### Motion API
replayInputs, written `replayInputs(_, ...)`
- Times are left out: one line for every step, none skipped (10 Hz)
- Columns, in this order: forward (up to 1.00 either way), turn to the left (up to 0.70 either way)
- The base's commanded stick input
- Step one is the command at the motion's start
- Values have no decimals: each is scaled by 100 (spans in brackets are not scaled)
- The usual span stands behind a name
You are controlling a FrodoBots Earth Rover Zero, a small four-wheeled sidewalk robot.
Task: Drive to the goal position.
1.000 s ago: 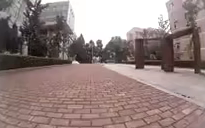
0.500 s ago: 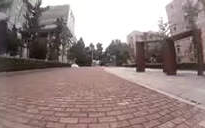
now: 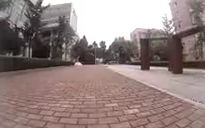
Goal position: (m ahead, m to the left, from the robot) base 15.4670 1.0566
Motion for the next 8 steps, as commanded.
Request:
replayInputs(70,0)
replayInputs(70,0)
replayInputs(70,0)
replayInputs(70,0)
replayInputs(70,6)
replayInputs(70,14)
replayInputs(70,14)
replayInputs(70,13)
